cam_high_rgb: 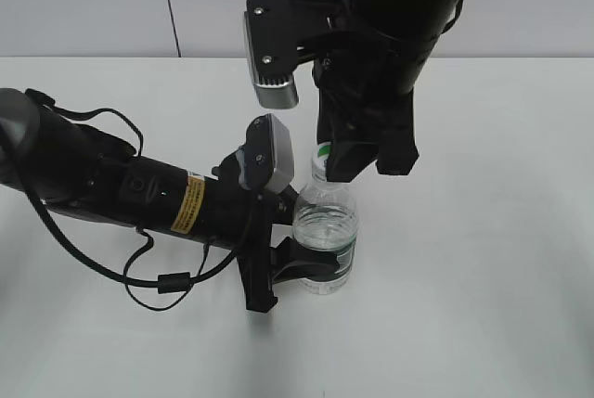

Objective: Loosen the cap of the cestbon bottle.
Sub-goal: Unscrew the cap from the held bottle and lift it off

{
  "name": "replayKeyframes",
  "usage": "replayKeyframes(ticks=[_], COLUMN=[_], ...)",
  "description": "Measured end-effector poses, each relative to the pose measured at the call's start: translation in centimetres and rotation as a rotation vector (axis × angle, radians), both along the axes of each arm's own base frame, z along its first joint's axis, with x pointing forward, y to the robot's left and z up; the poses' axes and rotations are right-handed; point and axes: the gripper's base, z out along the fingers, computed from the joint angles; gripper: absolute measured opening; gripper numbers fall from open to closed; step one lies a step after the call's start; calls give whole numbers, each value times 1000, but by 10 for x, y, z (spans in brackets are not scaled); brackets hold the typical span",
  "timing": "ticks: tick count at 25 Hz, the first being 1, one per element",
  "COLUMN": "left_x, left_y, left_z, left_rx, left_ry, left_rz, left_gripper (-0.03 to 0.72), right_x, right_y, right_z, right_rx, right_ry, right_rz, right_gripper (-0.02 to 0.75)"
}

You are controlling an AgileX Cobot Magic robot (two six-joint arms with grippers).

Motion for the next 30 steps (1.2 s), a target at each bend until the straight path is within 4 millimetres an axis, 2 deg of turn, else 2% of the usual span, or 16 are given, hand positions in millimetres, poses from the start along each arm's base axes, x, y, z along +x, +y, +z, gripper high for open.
replayKeyframes(ticks=[15, 23, 30], left_x=[1, 1, 0], left_y=[0, 0, 0], left_z=[0, 0, 0], left_rx=[0, -1, 1], left_ry=[4, 5, 0], left_rz=[14, 14, 4], left_gripper=[370, 370, 370], right_x=[2, 0, -5], right_y=[1, -1, -3], right_z=[0, 5, 20], right_rx=[-29, -32, 7], right_ry=[-130, -160, -195], right_rz=[440, 515, 514], right_gripper=[302, 301, 300])
